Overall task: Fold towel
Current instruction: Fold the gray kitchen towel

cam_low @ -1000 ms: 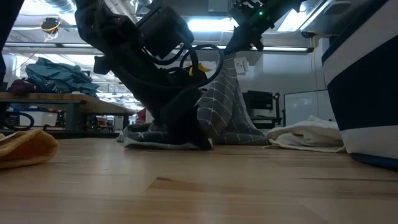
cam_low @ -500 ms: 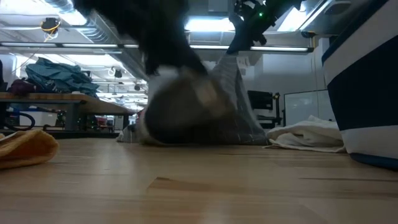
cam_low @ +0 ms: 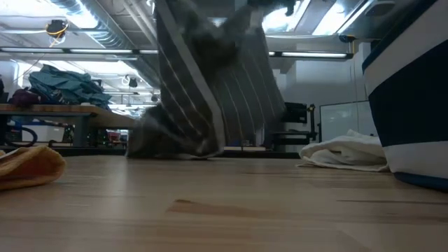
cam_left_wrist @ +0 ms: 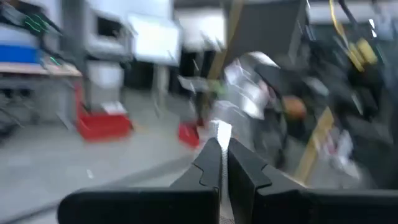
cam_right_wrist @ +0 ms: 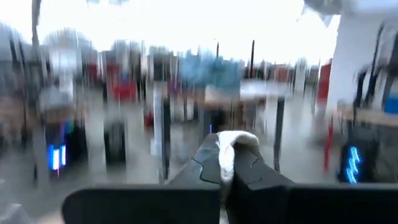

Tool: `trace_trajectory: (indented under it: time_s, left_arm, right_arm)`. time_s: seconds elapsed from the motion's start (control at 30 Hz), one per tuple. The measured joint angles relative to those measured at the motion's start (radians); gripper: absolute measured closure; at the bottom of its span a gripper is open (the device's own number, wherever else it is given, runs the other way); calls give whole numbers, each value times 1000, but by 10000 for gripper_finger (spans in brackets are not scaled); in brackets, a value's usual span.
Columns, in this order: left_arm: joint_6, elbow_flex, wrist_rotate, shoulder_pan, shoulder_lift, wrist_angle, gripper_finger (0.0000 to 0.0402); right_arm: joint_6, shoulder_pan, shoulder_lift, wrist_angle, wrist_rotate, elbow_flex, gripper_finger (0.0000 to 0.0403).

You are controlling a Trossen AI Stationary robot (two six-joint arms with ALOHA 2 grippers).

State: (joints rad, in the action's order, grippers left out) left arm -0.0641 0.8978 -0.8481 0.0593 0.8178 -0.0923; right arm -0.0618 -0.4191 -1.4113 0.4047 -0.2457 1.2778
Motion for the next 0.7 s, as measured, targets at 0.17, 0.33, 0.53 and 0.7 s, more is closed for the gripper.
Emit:
trace_trajectory:
  time_s: [0.17, 0.33, 0.53, 0.7]
  left_arm:
    - [129, 1, 10, -137, -69, -241, 401]
    - [177, 2, 98, -250, -60, -468, 401]
    - [152, 2, 194, -378, -3, -662, 402]
    - [91, 2, 238, -499, 72, -774, 401]
  right_arm:
    - [-50, 0, 0, 302, -25, 0, 402]
    - [-123, -11, 0, 482, -32, 0, 402]
    - [-127, -63, 0, 519, -32, 0, 402]
    - [-98, -112, 0, 528, -4, 0, 402]
